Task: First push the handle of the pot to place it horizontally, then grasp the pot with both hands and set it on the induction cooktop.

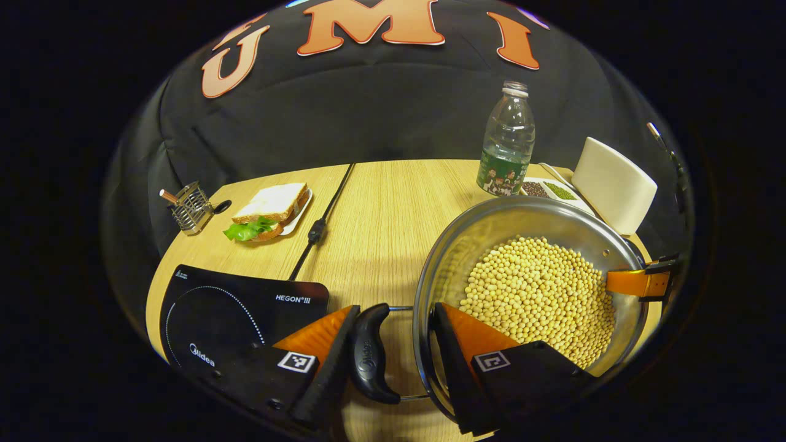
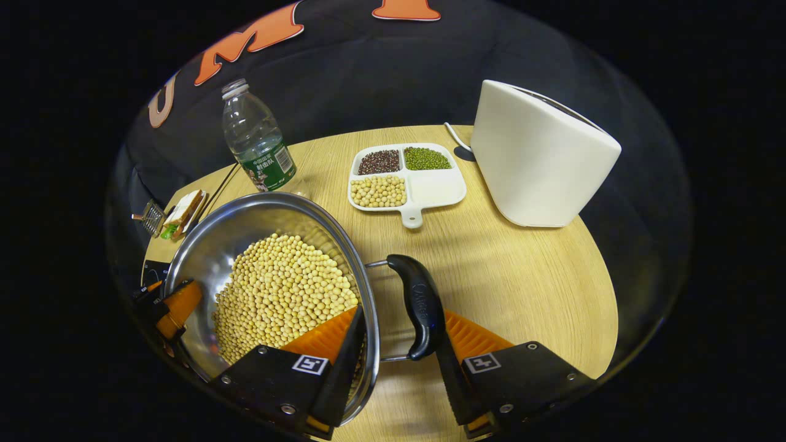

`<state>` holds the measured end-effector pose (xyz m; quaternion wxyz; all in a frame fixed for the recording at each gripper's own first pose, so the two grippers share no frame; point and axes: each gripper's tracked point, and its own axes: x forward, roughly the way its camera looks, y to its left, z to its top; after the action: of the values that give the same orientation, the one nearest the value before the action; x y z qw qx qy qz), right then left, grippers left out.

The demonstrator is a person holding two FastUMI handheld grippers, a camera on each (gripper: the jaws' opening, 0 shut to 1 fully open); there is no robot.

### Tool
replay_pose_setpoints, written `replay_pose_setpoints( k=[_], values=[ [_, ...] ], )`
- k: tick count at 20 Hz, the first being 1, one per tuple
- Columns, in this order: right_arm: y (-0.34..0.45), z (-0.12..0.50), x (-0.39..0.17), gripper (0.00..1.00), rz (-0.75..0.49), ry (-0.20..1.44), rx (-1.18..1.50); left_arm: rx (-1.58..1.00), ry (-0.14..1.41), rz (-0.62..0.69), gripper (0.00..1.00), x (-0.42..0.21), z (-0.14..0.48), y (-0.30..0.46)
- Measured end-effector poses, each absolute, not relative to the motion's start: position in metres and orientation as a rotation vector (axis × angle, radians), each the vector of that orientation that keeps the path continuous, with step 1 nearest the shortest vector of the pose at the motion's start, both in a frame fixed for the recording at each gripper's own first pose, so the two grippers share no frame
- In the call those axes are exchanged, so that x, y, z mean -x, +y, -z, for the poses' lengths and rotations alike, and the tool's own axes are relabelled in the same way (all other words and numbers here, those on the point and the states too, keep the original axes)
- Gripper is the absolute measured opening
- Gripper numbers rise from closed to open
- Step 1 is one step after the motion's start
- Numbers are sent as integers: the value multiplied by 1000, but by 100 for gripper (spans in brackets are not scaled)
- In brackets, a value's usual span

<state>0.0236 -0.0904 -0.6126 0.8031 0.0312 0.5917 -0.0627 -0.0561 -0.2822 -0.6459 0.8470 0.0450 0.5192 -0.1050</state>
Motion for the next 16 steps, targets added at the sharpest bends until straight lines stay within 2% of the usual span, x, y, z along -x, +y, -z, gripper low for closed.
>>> replay_pose_setpoints(
  k=[1, 2, 3, 6, 9, 12, 14, 16],
  values=[
    [-90, 613, -23, 65, 135, 1265, -67, -96, 1090, 227, 77, 55, 649, -282],
    [-92, 611, -22, 67, 136, 1261, -64, -94, 1072, 237, 77, 53, 648, -282],
    [-92, 610, -21, 63, 136, 1258, -60, -98, 1073, 243, 77, 52, 649, -282],
    [-90, 610, -21, 60, 144, 1259, -77, -108, 1056, 274, 72, 49, 647, -283],
    [-89, 610, -19, 54, 144, 1269, -98, -104, 1048, 287, 72, 46, 649, -286],
    [-89, 608, -19, 53, 147, 1281, -161, -102, 1075, 303, 67, 47, 651, -286],
    [-90, 608, -19, 53, 144, 1282, -166, -159, 1122, 315, 77, 53, 657, -285],
    [-90, 607, -19, 54, 140, 1278, -162, -168, 1103, 297, 87, 46, 659, -289]
  ],
)
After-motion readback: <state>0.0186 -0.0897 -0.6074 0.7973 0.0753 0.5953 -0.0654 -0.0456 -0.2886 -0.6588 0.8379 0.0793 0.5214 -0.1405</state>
